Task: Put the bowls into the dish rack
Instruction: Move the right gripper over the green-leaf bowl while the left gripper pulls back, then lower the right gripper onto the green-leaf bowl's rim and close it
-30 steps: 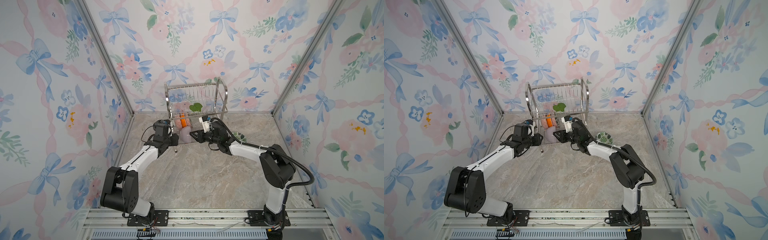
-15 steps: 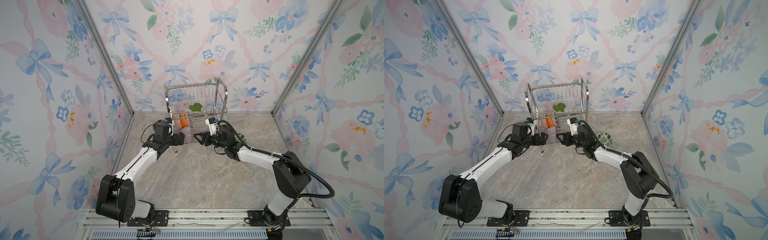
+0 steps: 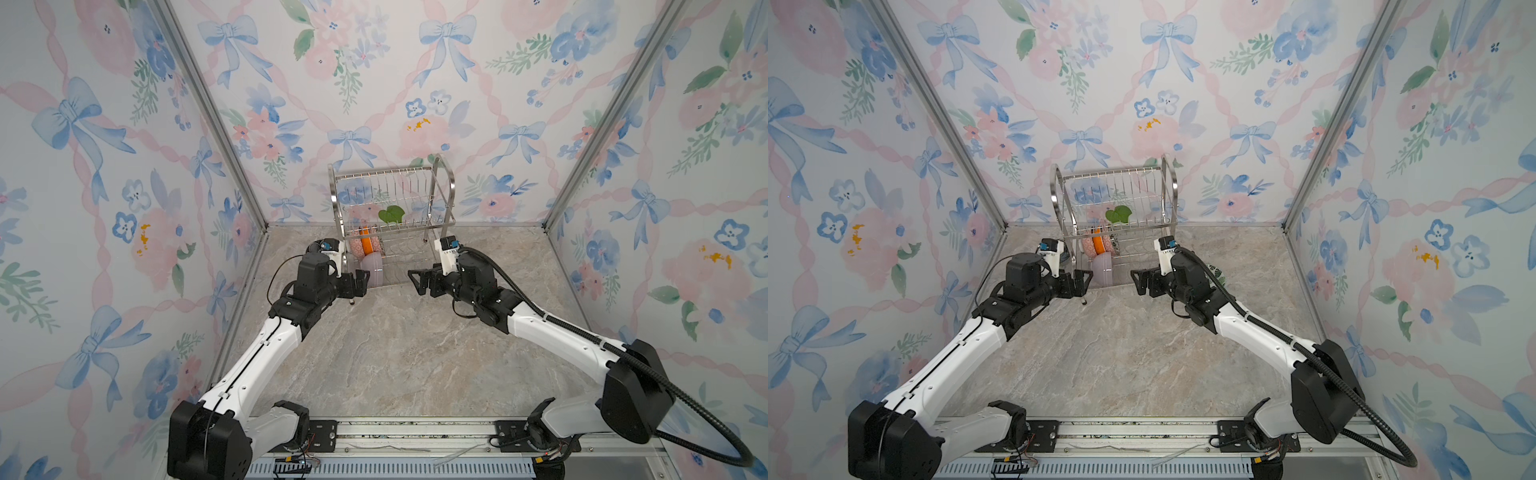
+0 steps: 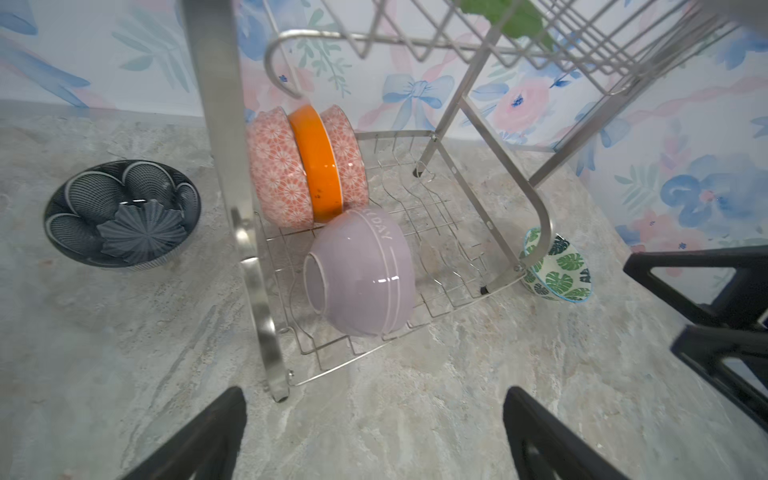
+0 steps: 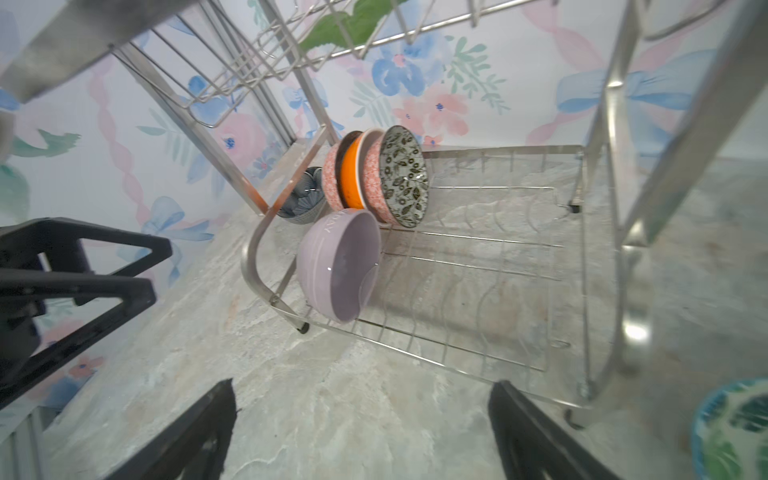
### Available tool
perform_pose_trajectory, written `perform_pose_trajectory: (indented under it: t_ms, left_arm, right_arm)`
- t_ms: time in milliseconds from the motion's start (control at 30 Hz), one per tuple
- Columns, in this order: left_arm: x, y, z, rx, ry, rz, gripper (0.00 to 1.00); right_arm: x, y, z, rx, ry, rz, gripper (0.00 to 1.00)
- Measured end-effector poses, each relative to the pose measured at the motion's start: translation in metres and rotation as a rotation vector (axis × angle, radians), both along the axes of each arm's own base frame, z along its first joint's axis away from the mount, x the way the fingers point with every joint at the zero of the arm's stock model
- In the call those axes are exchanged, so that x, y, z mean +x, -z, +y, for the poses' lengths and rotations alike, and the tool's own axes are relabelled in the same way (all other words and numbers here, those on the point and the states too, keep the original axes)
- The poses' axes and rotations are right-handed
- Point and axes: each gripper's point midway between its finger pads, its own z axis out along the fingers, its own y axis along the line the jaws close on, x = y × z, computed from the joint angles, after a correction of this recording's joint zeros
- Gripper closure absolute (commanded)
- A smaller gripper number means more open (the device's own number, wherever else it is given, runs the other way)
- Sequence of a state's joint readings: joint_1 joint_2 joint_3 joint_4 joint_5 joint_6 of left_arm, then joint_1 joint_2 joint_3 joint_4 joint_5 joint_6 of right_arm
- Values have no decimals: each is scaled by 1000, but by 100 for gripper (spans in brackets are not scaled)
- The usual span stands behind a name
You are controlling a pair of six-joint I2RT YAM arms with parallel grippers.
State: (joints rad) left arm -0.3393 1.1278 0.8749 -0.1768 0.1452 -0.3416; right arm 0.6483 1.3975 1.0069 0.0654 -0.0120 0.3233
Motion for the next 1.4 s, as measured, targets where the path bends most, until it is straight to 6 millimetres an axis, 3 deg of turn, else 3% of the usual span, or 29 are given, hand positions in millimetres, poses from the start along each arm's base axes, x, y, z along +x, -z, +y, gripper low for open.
perform_pose_trajectory:
  t_ms: [133, 367, 533, 700, 867, 1400]
  left_arm:
    - [-23, -1, -41, -25, 118, -24, 2]
    - [-46, -7, -105, -72, 277, -108, 2]
    - [-46, 15, -138, -63, 331, -94, 2]
    - [-44, 42, -153, -29, 347, -51, 2]
    - [-41, 42, -155, -24, 337, -57, 2]
    - [-32, 33, -150, 2, 290, -82, 2]
  right_arm:
    - [-4, 11, -38, -119, 127, 8, 3]
    - [2, 63, -133, -307, 385, 148, 2]
    - [11, 88, -167, -396, 485, 207, 7]
    - [17, 128, -171, -486, 474, 288, 11]
    - [32, 156, -163, -551, 442, 347, 18]
    - [74, 153, -150, -618, 419, 313, 29]
